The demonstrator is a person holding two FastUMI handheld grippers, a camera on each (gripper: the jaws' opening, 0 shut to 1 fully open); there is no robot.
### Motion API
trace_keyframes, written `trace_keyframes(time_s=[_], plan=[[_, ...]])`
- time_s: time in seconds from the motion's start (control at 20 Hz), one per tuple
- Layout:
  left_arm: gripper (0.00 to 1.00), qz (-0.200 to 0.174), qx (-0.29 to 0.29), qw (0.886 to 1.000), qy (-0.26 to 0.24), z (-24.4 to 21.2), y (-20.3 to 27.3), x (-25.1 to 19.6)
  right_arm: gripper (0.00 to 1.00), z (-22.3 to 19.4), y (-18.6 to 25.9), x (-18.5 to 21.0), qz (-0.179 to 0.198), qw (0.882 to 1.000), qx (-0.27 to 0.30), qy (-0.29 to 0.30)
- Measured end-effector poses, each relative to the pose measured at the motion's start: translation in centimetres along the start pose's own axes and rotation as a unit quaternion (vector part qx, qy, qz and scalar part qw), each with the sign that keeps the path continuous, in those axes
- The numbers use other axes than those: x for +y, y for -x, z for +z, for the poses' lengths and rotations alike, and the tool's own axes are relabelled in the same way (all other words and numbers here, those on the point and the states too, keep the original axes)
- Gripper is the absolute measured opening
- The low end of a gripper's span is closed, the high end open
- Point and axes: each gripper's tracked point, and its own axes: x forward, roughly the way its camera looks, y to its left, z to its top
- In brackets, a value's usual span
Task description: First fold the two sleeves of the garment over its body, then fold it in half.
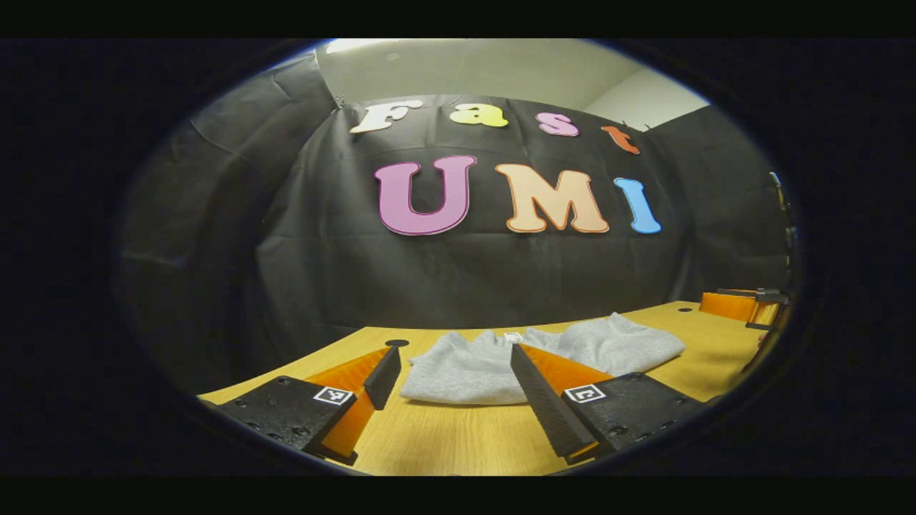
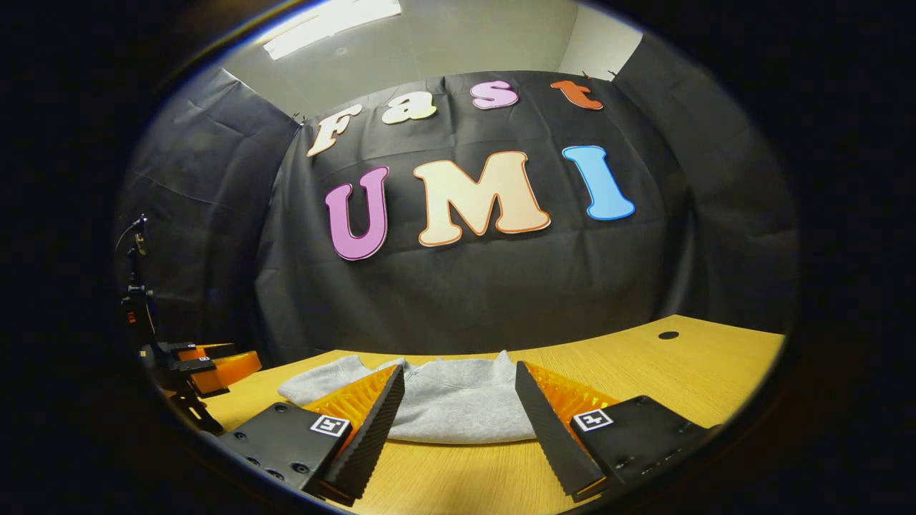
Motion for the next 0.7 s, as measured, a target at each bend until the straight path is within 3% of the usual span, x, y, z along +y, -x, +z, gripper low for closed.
trace_keyframes(time_s=[0.7], plan=[[0.91, 0.003, 0.004, 1.0, 0.0, -0.38, -0.09, 0.16, 0.97, -0.39, -0.12, 0.04, 0.001, 1.0, 0.006, -0.003]])
